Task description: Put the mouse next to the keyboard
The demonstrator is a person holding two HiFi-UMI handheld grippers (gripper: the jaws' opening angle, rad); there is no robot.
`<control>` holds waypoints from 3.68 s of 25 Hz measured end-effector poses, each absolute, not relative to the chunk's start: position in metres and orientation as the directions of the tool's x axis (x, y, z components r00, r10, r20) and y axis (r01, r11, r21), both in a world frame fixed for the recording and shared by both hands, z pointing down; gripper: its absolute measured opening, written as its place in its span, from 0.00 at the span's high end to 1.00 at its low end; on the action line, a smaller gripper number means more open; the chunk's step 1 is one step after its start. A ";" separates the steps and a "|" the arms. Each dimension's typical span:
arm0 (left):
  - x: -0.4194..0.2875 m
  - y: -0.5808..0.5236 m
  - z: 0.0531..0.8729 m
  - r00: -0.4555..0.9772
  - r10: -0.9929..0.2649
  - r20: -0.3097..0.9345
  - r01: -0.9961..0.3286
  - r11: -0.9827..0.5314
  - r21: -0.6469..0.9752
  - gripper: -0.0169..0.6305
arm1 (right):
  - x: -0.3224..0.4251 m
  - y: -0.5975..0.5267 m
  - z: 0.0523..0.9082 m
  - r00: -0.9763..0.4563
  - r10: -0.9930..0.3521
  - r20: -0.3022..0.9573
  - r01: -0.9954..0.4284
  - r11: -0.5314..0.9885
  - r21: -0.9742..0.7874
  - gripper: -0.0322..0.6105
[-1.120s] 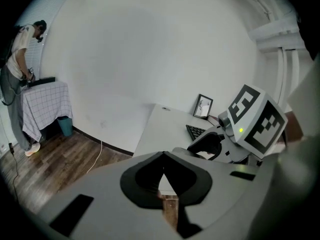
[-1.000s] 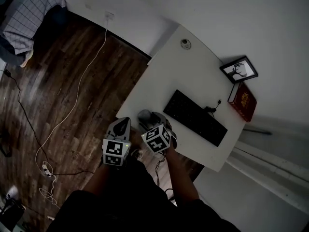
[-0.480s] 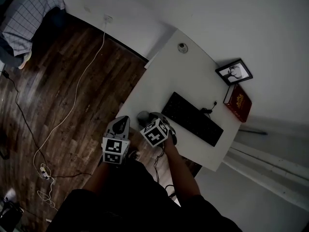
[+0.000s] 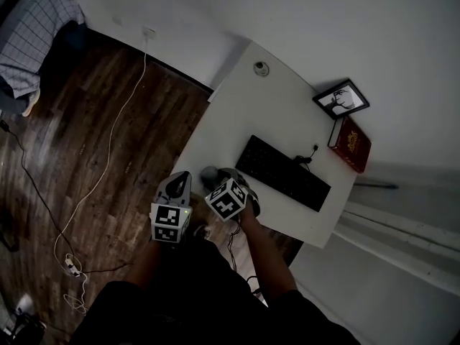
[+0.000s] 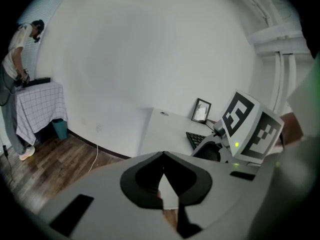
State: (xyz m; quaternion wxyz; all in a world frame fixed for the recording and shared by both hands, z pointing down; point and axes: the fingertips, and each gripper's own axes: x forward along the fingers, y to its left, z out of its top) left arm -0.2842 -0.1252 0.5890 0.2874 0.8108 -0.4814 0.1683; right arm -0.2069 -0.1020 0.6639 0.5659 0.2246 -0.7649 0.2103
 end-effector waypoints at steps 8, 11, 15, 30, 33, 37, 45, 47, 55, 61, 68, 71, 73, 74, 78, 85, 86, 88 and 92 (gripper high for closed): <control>-0.278 -0.126 0.592 0.505 -0.665 0.551 -0.862 -0.412 0.294 0.97 | -0.200 -0.110 0.653 -0.265 -0.172 0.949 -0.635 0.771 -0.038 0.50; -0.273 -0.127 0.589 0.520 -0.652 0.552 -0.853 -0.429 0.297 0.97 | -0.197 -0.110 0.652 -0.264 -0.181 0.947 -0.653 0.756 -0.038 0.51; -0.271 -0.130 0.587 0.532 -0.646 0.547 -0.845 -0.445 0.297 0.97 | -0.195 -0.112 0.650 -0.271 -0.198 0.942 -0.676 0.736 -0.039 0.51; -0.261 -0.136 0.587 0.558 -0.626 0.544 -0.827 -0.473 0.304 0.97 | -0.186 -0.133 0.622 -0.286 -0.325 0.901 -0.716 0.698 0.025 0.52; -0.260 -0.139 0.585 0.561 -0.625 0.543 -0.825 -0.477 0.303 0.97 | -0.184 -0.137 0.619 -0.282 -0.337 0.898 -0.727 0.686 0.030 0.52; -0.257 -0.144 0.583 0.574 -0.617 0.539 -0.815 -0.495 0.301 0.97 | -0.178 -0.142 0.617 -0.268 -0.353 0.896 -0.744 0.666 0.040 0.52; -0.247 -0.153 0.574 0.610 -0.593 0.526 -0.784 -0.547 0.292 0.97 | -0.168 -0.147 0.611 -0.244 -0.387 0.889 -0.789 0.612 0.051 0.52; -0.245 -0.152 0.572 0.614 -0.588 0.526 -0.779 -0.556 0.288 0.97 | -0.165 -0.145 0.610 -0.237 -0.399 0.886 -0.802 0.595 0.053 0.52; -0.224 -0.141 0.569 0.636 -0.565 0.526 -0.754 -0.601 0.266 0.97 | -0.136 -0.139 0.608 -0.211 -0.444 0.871 -0.853 0.518 0.058 0.52; -0.200 -0.137 0.567 0.629 -0.575 0.523 -0.760 -0.598 0.255 0.97 | -0.108 -0.133 0.610 -0.215 -0.454 0.865 -0.862 0.504 0.051 0.52; -0.149 -0.132 0.564 0.652 -0.550 0.521 -0.735 -0.626 0.259 0.97 | -0.067 -0.127 0.607 -0.213 -0.473 0.855 -0.882 0.470 0.041 0.52; -0.126 -0.129 0.563 0.668 -0.529 0.524 -0.716 -0.648 0.258 0.97 | -0.046 -0.124 0.606 -0.207 -0.478 0.854 -0.896 0.443 0.031 0.52; -0.112 -0.128 0.563 0.677 -0.513 0.527 -0.703 -0.662 0.258 0.97 | -0.033 -0.122 0.604 -0.199 -0.483 0.852 -0.904 0.426 0.030 0.52; -0.105 -0.127 0.563 0.682 -0.506 0.529 -0.697 -0.669 0.258 0.97 | -0.027 -0.121 0.604 -0.195 -0.486 0.852 -0.908 0.419 0.031 0.52; -0.080 -0.121 0.562 0.697 -0.478 0.535 -0.672 -0.695 0.256 0.97 | -0.002 -0.114 0.603 -0.181 -0.487 0.855 -0.921 0.389 0.026 0.52; -0.041 -0.111 0.564 0.723 -0.427 0.543 -0.625 -0.739 0.251 0.97 | 0.038 -0.107 0.601 -0.154 -0.498 0.853 -0.940 0.341 0.029 0.52; -0.036 -0.109 0.564 0.726 -0.420 0.544 -0.619 -0.745 0.251 0.97 | 0.044 -0.105 0.601 -0.151 -0.499 0.853 -0.942 0.333 0.028 0.52; -0.026 -0.106 0.564 0.731 -0.407 0.547 -0.606 -0.755 0.249 0.97 | 0.053 -0.101 0.600 -0.148 -0.502 0.852 -0.949 0.316 0.022 0.52; -0.008 -0.100 0.566 0.739 -0.380 0.556 -0.583 -0.775 0.245 0.97 | 0.072 -0.097 0.598 -0.137 -0.509 0.850 -0.958 0.288 0.018 0.52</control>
